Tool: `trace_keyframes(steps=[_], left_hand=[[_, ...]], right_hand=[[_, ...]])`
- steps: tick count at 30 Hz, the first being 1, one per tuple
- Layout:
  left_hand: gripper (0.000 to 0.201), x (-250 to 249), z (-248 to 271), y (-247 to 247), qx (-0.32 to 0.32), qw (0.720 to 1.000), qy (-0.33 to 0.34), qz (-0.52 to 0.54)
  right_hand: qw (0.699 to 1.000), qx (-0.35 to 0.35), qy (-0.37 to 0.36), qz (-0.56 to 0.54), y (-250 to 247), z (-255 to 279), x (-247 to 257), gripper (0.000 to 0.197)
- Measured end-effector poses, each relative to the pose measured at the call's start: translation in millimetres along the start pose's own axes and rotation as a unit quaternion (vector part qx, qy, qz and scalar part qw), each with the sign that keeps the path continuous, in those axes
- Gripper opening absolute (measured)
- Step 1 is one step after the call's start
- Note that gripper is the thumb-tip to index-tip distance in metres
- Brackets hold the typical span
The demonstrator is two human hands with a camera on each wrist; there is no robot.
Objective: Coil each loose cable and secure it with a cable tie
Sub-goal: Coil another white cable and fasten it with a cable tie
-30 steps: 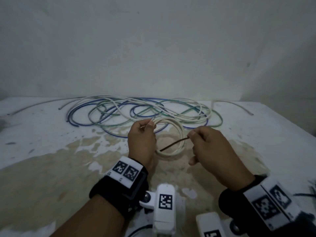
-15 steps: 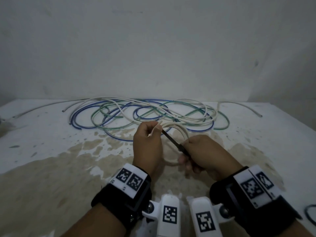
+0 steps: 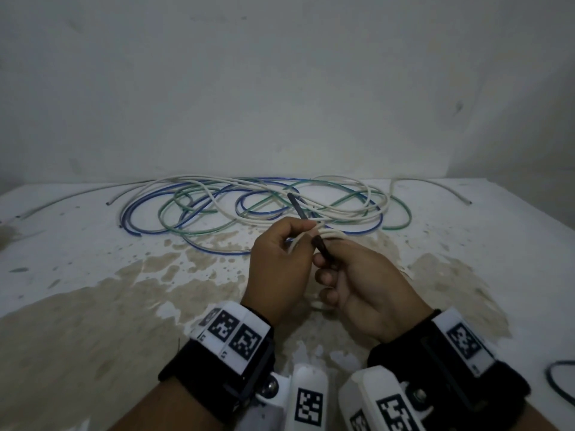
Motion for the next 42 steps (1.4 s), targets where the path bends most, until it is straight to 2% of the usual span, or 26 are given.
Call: trace_keyframes(steps=[3,7,12,16,18,20,22,24,28,33,35,37,40,42], left_hand=[[0.024,-6,2,2,0.014,1.000,0.015,-0.008],[0.013,-7,3,2,0.026,0.999,0.024,-0.021],[0.015,-14,5,7,0.040,0.998,0.040,-0.009],[0.023,-14,5,8,0.024,0.999,0.030,0.014],[0.016,-10,5,8,0.007,1.000,0.007,0.016],[0.003,-4,5,9,-0.013,0.997,-0.046,0.059],[0.015,3,5,11,-0.018,0.989,-0.111,0.101],[0.017,6,4,12,-0.005,0.980,-0.152,0.124],[0.016,5,3,12,0.046,0.973,-0.170,0.146],[0.011,10,3,6,0.001,0.971,-0.184,0.151],[0.013,16,5,3,-0.025,0.966,-0.199,0.161],[0.016,17,5,0,-0.041,0.963,-0.204,0.173],[0.015,17,5,-3,-0.052,0.961,-0.201,0.180],[0.015,18,4,-3,-0.056,0.965,-0.192,0.171]], right_hand=[[0.998,0.022,0.012,-0.063,0,0,-1,0.022],[0.992,0.046,0.000,-0.118,2,1,0,0.018],[0.992,0.029,-0.016,-0.120,-1,0,-2,0.013],[0.992,0.023,-0.034,-0.123,0,1,-1,0.019],[0.990,0.019,-0.040,-0.136,0,0,-2,0.022],[0.988,0.012,-0.044,-0.145,0,-2,-2,0.023],[0.988,0.007,-0.045,-0.150,0,-3,-3,0.022],[0.988,0.000,-0.044,-0.148,0,-4,-4,0.023],[0.990,0.002,-0.030,-0.141,-1,-5,-6,0.022],[0.991,0.026,-0.022,-0.129,3,-3,-5,0.023],[0.994,0.046,-0.038,-0.096,10,1,-6,0.019],[0.996,0.052,-0.070,-0.018,15,3,-9,0.017],[0.989,0.020,-0.111,0.096,16,7,-7,0.019],[0.985,-0.003,-0.113,0.129,13,9,-3,0.019]])
Point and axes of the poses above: each hand's wrist, its own z-axis away from the middle knuckle, its own y-axis out of the palm, x = y × z, the point moved 6 cm from there along -z, towards the middle knuckle, and after that the axes turned 8 degrees about y, right-handed, at the moved point
